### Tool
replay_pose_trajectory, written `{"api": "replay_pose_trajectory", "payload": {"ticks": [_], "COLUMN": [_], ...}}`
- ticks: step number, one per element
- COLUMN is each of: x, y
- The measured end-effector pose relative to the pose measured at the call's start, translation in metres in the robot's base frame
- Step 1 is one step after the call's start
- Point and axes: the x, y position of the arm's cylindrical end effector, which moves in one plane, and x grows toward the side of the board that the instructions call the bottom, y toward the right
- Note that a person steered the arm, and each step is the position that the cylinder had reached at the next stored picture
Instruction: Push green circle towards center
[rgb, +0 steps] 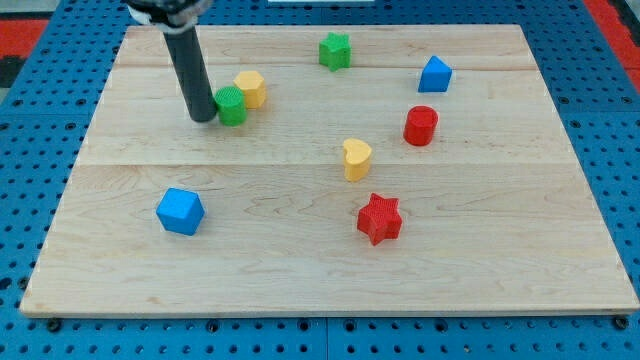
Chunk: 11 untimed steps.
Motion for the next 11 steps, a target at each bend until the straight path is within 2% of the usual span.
{"api": "replay_pose_trajectory", "payload": {"ticks": [1, 2, 3, 4, 5, 6, 7, 8, 9, 10, 11], "x": [0.035, 0.049, 0.049, 0.040, 0.004, -0.013, -0.014, -0.021, -0.021, -0.017, 0.007], "y": [0.039, 0.047, 0.084, -0.004, -0.099, -0.072, -0.020, -0.014, 0.052, 0.049, 0.054]}}
